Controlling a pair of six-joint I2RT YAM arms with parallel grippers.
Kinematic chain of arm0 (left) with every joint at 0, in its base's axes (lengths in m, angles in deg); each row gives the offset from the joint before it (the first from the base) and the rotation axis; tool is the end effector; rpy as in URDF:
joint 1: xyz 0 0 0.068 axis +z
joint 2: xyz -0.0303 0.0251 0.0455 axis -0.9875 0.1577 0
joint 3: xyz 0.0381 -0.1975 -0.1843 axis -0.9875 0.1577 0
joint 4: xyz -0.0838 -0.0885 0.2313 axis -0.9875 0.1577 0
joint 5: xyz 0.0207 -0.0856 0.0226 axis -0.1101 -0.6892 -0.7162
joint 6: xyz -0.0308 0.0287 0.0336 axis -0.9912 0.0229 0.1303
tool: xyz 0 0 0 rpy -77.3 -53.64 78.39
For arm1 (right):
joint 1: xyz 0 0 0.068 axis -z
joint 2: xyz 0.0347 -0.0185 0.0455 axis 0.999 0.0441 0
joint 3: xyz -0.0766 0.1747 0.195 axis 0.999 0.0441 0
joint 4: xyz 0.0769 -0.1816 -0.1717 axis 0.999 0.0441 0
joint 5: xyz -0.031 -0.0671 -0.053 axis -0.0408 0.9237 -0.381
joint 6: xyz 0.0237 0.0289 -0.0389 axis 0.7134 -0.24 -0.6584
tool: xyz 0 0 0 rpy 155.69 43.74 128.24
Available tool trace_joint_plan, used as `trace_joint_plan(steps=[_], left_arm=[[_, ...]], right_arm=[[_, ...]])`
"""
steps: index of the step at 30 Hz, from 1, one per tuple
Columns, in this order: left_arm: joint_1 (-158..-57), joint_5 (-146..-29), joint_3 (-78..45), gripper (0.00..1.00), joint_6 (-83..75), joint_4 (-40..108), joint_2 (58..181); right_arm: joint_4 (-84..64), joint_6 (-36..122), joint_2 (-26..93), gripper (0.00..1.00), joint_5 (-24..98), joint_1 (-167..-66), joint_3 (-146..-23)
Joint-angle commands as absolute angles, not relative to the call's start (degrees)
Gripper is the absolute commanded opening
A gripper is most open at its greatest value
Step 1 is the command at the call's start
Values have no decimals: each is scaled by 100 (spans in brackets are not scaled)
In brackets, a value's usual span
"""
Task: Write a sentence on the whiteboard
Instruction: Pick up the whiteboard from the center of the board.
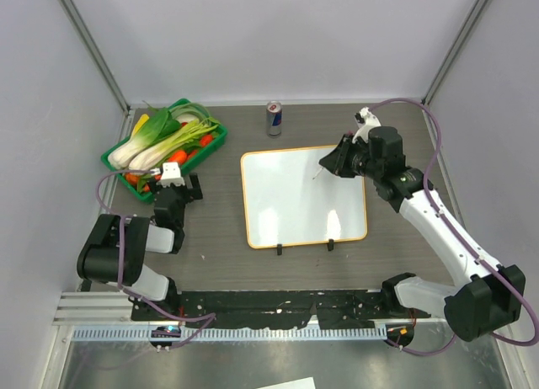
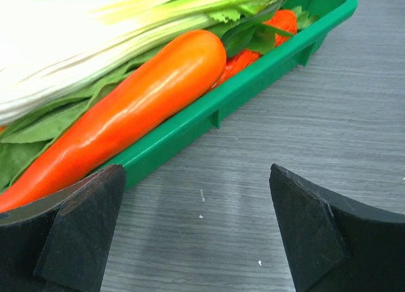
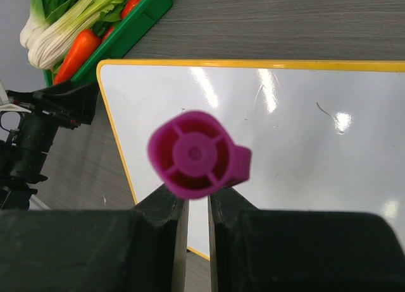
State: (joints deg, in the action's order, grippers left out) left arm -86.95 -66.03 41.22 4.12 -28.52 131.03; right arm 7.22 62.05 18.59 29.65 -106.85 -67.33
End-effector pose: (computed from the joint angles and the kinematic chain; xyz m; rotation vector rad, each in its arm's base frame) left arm 0.2430 -0.0175 0.1464 -0.1402 1.7012 0.0676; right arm 0.2440 0.0954 0.3330 -0.0547 2.0936 0.7522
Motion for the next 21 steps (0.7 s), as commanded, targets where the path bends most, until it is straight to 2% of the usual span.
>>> trace_joint_plan(steps=[1, 21], left_arm=[[-8655, -6702, 4025, 100, 543, -2755, 13016], [-8629, -6720, 4008, 100, 543, -2755, 13025]], right_arm=[[566, 6118, 1935, 1, 3097, -10654, -6985], [716, 5881, 1680, 1, 3483, -10575, -6959]])
